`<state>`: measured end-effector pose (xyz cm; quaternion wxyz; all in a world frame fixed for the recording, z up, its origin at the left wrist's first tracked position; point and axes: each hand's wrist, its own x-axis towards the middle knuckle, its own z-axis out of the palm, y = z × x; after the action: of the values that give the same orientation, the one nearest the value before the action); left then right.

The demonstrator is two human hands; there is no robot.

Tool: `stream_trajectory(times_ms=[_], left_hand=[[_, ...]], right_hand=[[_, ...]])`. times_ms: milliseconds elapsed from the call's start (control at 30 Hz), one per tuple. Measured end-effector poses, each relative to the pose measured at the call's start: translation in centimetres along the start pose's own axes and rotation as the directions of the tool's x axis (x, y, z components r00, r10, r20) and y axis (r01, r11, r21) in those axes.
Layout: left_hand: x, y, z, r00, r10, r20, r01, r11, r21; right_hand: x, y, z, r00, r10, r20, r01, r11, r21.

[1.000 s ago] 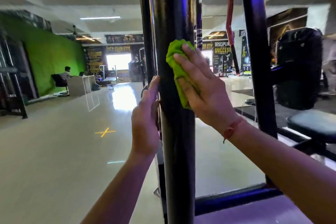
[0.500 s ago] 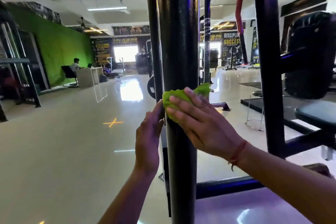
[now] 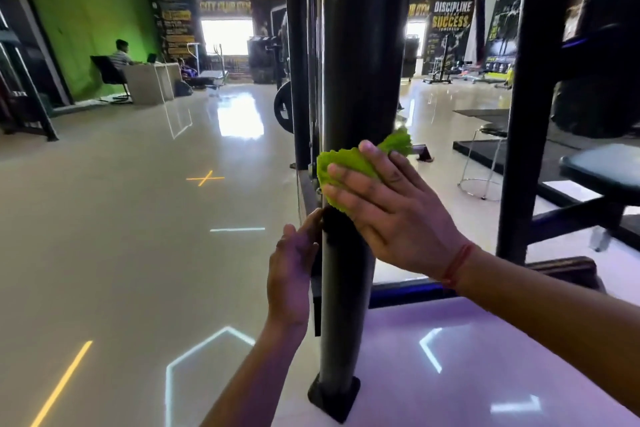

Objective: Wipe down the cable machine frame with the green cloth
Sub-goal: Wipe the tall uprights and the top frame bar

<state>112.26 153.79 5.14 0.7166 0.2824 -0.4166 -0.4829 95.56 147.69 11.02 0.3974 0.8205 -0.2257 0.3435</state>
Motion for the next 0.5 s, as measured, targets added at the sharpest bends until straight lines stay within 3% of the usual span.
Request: stream_trajectory(times_ms=[133, 233, 300, 400, 500], left_hand=[[-0.8, -1.8, -1.8, 0.998, -0.054, 0.020, 0.053, 0.998, 0.039], [-1.0, -3.7, -3.3, 0.993, -0.122, 0.000, 0.122, 0.991, 0.062], [-1.4, -4.9, -4.2, 0.982, -0.186, -0.031, 0.188, 0.980, 0.058], [-2.2, -6.6, -5.5, 0.962, -0.269, -0.053, 0.272, 0.958, 0.085], [-2.7, -8.0, -6.7, 0.945, -0.320, -0.063, 0.325, 0.940, 0.105]], right_hand=[[-2.7, -1.3, 1.3, 0.975, -0.187, 0.121, 0.191, 0.982, -0.018], [-2.7, -1.2, 2.1, 0.998, -0.069, 0.013, 0.069, 0.997, -0.025], [-5.0, -3.3, 3.7, 1.000, -0.009, 0.020, 0.009, 1.000, -0.001], [-9.3, -5.9, 5.6, 0.980, -0.130, 0.151, 0.129, 0.991, 0.016], [-10.1, -6.0, 6.6, 0.990, -0.120, 0.081, 0.118, 0.993, 0.023]])
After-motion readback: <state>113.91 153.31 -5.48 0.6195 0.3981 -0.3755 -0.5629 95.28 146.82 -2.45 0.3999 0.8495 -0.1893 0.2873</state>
